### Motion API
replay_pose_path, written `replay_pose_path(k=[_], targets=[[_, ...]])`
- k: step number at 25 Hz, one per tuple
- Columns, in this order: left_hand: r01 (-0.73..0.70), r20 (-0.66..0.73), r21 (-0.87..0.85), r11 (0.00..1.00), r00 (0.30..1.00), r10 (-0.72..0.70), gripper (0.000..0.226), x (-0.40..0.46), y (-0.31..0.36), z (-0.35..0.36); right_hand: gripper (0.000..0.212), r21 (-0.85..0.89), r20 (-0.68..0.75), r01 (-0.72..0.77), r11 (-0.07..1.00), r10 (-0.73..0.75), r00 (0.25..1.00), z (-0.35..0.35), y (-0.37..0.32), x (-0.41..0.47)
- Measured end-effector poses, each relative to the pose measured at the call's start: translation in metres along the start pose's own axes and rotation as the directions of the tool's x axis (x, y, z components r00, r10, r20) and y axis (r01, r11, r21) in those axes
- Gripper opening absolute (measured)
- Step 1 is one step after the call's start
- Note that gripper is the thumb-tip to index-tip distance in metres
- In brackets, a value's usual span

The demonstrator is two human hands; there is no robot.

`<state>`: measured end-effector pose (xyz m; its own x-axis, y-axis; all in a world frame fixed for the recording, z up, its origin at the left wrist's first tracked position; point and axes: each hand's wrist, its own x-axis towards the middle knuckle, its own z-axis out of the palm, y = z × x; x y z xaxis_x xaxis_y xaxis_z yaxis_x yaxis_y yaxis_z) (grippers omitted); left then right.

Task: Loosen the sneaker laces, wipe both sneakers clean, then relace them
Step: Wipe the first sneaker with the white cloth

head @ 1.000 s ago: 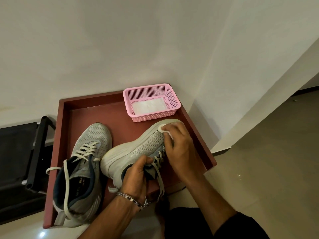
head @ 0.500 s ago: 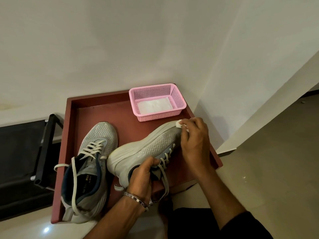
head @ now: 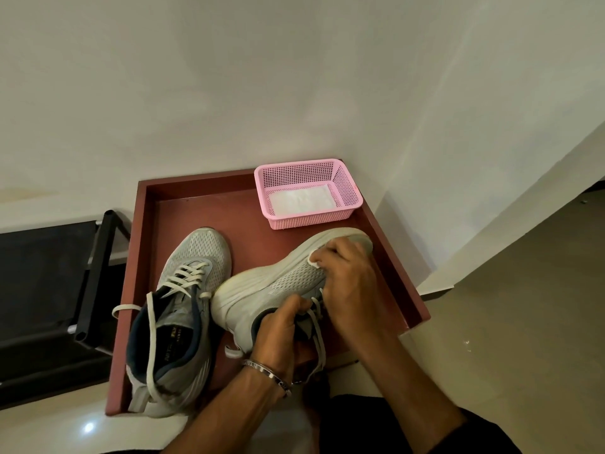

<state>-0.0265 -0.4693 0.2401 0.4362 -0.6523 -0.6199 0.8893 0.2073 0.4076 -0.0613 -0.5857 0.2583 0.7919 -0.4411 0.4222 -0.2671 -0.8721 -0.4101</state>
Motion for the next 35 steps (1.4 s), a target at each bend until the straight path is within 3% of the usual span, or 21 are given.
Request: replay_pose_path(k=[1, 3, 5, 7, 9, 13, 17, 18, 21, 22, 24, 26, 28, 30, 31, 33, 35], targets=[[-0.004, 0.014, -0.001, 1.0, 1.0, 0.004, 0.067, 0.001, 0.0, 0.0, 0.03, 0.026, -0.017, -0.01, 1.0, 0.01, 1.0, -0.003, 0.004, 0.003], [-0.028, -0.047, 0.095, 0.995, 0.998, 0.033, 0.044, -0.001, -0.002, 0.0, 0.026, 0.07, -0.144, -0.159, 0.985, 0.167, 0.975, -0.01, 0.019, 0.009], [-0.053, -0.069, 0.15, 0.987, 0.996, 0.064, 0.045, 0.001, -0.002, -0.003, 0.025, 0.094, -0.18, -0.258, 0.962, 0.271, 0.945, -0.012, 0.016, 0.01], [-0.038, -0.067, 0.089, 0.995, 0.997, 0.044, 0.062, 0.003, -0.004, -0.001, 0.028, 0.089, -0.045, -0.117, 0.989, 0.121, 0.992, -0.002, -0.002, 0.003], [-0.05, -0.065, 0.086, 0.995, 0.996, 0.056, 0.062, 0.005, -0.005, -0.001, 0.03, 0.094, 0.009, 0.032, 0.995, -0.033, 0.999, 0.001, -0.002, 0.002], [-0.074, -0.125, 0.256, 0.964, 0.986, 0.109, 0.047, 0.003, -0.005, -0.004, 0.031, 0.113, -0.127, -0.219, 0.969, 0.233, 0.964, -0.009, 0.016, 0.011], [-0.082, -0.157, 0.237, 0.968, 0.98, 0.121, 0.028, 0.005, -0.006, -0.003, 0.028, 0.091, 0.056, 0.089, 0.992, -0.094, 0.994, 0.001, -0.005, 0.002], [-0.093, -0.166, 0.241, 0.966, 0.977, 0.135, 0.029, 0.007, -0.007, -0.005, 0.028, 0.091, 0.028, 0.067, 0.994, -0.069, 0.997, -0.001, 0.002, 0.006], [-0.139, -0.202, 0.324, 0.936, 0.956, 0.212, 0.016, 0.0, -0.007, 0.001, 0.027, 0.111, -0.156, -0.27, 0.957, 0.285, 0.946, -0.016, 0.025, 0.014], [-0.15, -0.202, 0.345, 0.926, 0.952, 0.229, 0.016, 0.001, -0.007, 0.001, 0.027, 0.115, -0.152, -0.298, 0.948, 0.313, 0.937, -0.017, 0.022, 0.013], [-0.133, -0.203, 0.367, 0.921, 0.954, 0.219, 0.018, -0.001, -0.007, 0.003, 0.03, 0.107, -0.019, -0.137, 0.985, 0.14, 0.99, -0.007, 0.004, 0.003], [-0.138, -0.184, 0.37, 0.919, 0.958, 0.218, 0.025, 0.0, -0.008, 0.004, 0.031, 0.12, 0.05, 0.041, 0.992, -0.048, 0.998, -0.003, 0.004, 0.001], [-0.138, -0.134, 0.352, 0.926, 0.971, 0.196, 0.043, 0.002, -0.006, 0.001, 0.028, 0.138, -0.06, -0.104, 0.985, 0.114, 0.992, -0.011, 0.02, 0.011], [-0.156, -0.081, 0.344, 0.926, 0.977, 0.195, 0.042, 0.002, -0.004, 0.001, 0.022, 0.191, -0.147, -0.303, 0.934, 0.333, 0.932, -0.018, 0.021, 0.012], [-0.154, -0.049, 0.336, 0.929, 0.982, 0.181, 0.043, 0.002, -0.002, 0.001, 0.022, 0.198, -0.123, -0.285, 0.938, 0.312, 0.942, -0.017, 0.013, 0.007], [-0.129, 0.011, 0.297, 0.946, 0.991, 0.131, 0.048, 0.004, 0.0, 0.001, 0.023, 0.23, -0.039, -0.098, 0.968, 0.11, 0.993, -0.011, -0.005, -0.007], [-0.103, 0.057, 0.216, 0.971, 0.994, 0.093, 0.044, 0.006, 0.001, 0.002, 0.025, 0.256, -0.075, 0.003, 0.967, 0.017, 0.997, -0.01, 0.001, -0.004]])
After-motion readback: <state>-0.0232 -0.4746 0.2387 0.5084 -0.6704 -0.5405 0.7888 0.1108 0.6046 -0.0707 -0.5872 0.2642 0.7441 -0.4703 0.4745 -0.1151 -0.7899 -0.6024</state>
